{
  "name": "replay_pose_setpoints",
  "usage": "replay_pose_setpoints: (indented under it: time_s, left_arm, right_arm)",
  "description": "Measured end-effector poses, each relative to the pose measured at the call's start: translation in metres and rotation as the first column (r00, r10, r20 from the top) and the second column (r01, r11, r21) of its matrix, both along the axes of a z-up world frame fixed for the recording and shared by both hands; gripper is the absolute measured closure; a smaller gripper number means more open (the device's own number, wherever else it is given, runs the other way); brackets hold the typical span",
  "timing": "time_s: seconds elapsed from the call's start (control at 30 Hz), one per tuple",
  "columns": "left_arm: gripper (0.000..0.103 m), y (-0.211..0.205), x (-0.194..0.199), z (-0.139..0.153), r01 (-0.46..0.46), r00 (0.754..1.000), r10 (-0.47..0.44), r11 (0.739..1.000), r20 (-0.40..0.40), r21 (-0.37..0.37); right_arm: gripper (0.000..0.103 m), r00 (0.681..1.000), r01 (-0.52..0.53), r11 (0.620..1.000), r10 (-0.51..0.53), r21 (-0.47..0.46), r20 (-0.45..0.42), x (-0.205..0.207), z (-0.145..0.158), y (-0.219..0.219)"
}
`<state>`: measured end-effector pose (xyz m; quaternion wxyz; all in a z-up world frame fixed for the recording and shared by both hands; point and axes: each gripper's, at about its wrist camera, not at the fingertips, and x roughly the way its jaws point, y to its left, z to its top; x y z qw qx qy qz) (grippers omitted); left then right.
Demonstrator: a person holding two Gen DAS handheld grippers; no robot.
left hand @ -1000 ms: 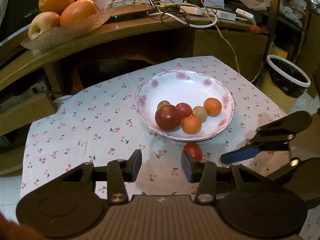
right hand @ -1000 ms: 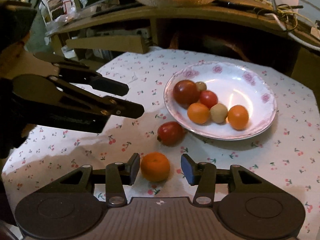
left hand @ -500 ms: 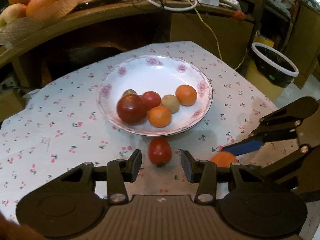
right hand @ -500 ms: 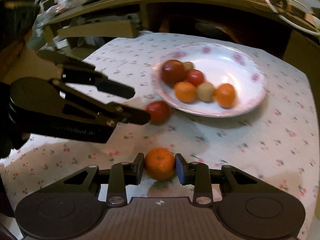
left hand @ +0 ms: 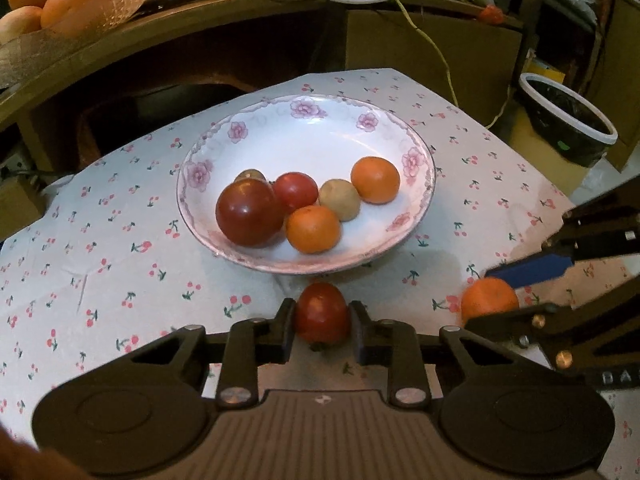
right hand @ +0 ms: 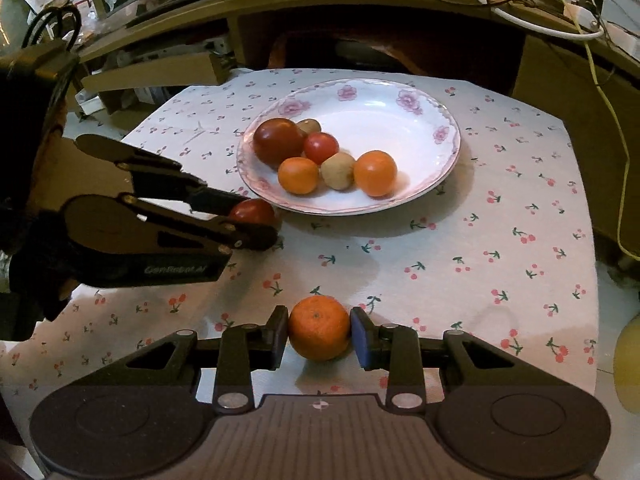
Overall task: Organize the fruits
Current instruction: 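Carry the tomato and orange into the plate and open both tools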
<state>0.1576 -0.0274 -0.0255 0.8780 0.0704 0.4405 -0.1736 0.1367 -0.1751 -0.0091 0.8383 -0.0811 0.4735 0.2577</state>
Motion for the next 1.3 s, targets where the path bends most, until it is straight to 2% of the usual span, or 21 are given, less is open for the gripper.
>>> replay_pose_setpoints:
  time_s: [0.3,0.47,0.57,0.73,0.87,1.03,1.1,1.3]
  left_arm:
    - [0.07,0.006,-0.048,0.017,-0.014,1.0,0.014,1.0,-0.019,0.02]
    - [0.07,0.012,-0.075,0.01,-0.032,0.998,0.035,0.998,-0.053,0.044]
    - [0.07,0.012,-0.079,0.005,-0.019,0.998,0.022,0.999,-0.051,0.051]
    - [0.068,0.014,-0.078,0.003,0.007,0.999,-0.005,0.999,-0.043,0.04]
    - [0.057,0.016,-0.078,0.002,0.019,0.999,-0.017,0.999,-0.043,0.039]
    - [0.053,0.021,-0.082,0.003,0.025,0.999,-0.023,0.999,-0.043,0.035]
    - [0.052,0.021,-0.083,0.002,0.028,0.999,-0.027,0.999,-0.038,0.036]
    - [0.053,0.018,-0.084,0.003,0.048,0.999,-0.047,0.998,-0.025,0.041]
  right_arm:
    - [0.07,1.0,-0.027,1.0,0.027,-0.013,0.012,-0.007,0.006,0.002]
    - [0.07,0.998,-0.068,0.997,0.068,-0.028,0.009,-0.019,0.001,0.008]
    - [0.069,0.995,-0.09,0.994,0.092,-0.055,0.038,-0.024,0.002,0.013]
    - [0.065,0.994,-0.104,0.993,0.106,-0.057,0.033,-0.025,-0.003,0.011]
    - [0.064,0.992,-0.118,0.992,0.119,-0.047,0.032,-0.026,-0.003,0.009]
    - [0.06,0.994,-0.103,0.994,0.104,-0.031,0.031,-0.024,0.0,0.001]
    - [0.057,0.995,-0.099,0.995,0.1,-0.024,0.03,-0.024,0.001,-0.002]
    - [0.057,0.994,-0.108,0.994,0.109,-0.028,0.027,-0.026,0.0,0.0]
